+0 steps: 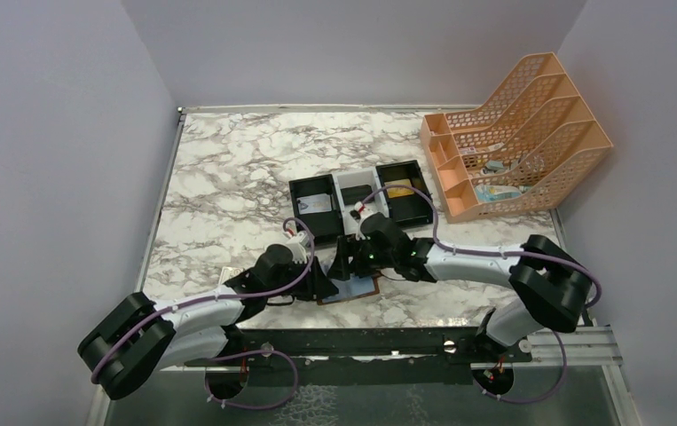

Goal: Take the credit cards out of the card holder

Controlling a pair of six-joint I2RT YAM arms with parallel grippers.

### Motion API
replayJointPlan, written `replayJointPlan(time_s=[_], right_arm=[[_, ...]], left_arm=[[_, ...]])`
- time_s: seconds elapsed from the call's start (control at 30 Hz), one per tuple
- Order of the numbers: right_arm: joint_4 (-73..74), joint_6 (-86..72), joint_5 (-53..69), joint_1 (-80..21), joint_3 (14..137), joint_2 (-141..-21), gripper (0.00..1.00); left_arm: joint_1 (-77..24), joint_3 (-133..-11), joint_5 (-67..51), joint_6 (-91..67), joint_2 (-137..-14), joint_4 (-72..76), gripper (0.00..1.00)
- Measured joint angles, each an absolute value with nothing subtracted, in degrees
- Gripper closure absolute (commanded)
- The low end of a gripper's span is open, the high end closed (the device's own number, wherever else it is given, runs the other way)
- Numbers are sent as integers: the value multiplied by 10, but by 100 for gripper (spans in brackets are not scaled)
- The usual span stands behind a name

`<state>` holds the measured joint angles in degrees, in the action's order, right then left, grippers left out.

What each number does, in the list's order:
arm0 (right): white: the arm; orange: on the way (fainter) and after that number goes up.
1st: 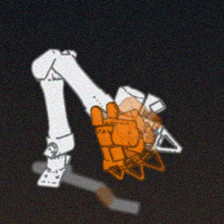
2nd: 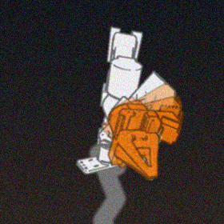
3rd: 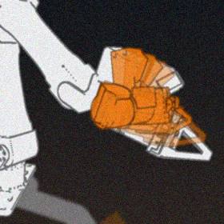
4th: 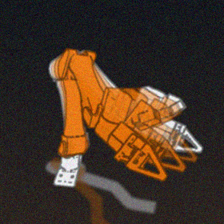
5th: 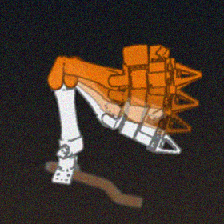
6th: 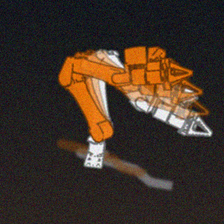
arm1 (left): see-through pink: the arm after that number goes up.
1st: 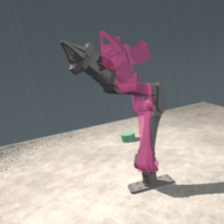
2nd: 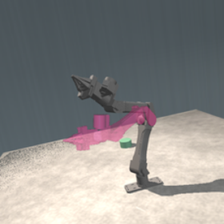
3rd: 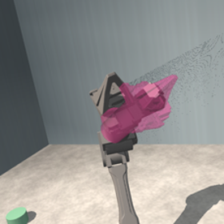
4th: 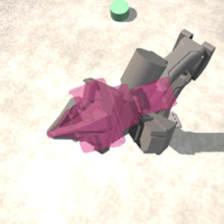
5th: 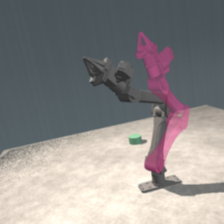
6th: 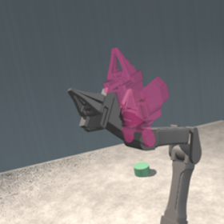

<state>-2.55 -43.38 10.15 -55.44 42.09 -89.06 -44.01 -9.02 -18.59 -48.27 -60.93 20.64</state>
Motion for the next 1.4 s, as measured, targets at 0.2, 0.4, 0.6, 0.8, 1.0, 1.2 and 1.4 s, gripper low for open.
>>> replayJointPlan(time_s=[0.2, 0.4, 0.6, 0.8, 1.0, 1.2, 1.4], right_arm=[[18, -434, 30, -554, 420, -811, 36], [63, -435, -60, -541, 390, -728, 35], [72, -441, -85, -489, 334, -651, 35], [75, -446, -80, -442, 305, -617, 35], [76, -448, -63, -430, 300, -615, 35], [68, -444, -36, -426, 296, -605, 45], [37, -432, 20, -426, 289, -615, 58]], left_arm=[[-445, -104, -182, -483, -623, 214, 60], [-456, -121, -175, -484, -638, 221, 56], [-472, -151, -165, -485, -680, 227, 45], [-513, -211, -143, -486, -755, 227, 33], [-541, -266, -131, -486, -803, 238, 28], [-544, -259, -122, -487, -794, 240, 28], [-544, -227, -100, -491, -719, 228, 30]])
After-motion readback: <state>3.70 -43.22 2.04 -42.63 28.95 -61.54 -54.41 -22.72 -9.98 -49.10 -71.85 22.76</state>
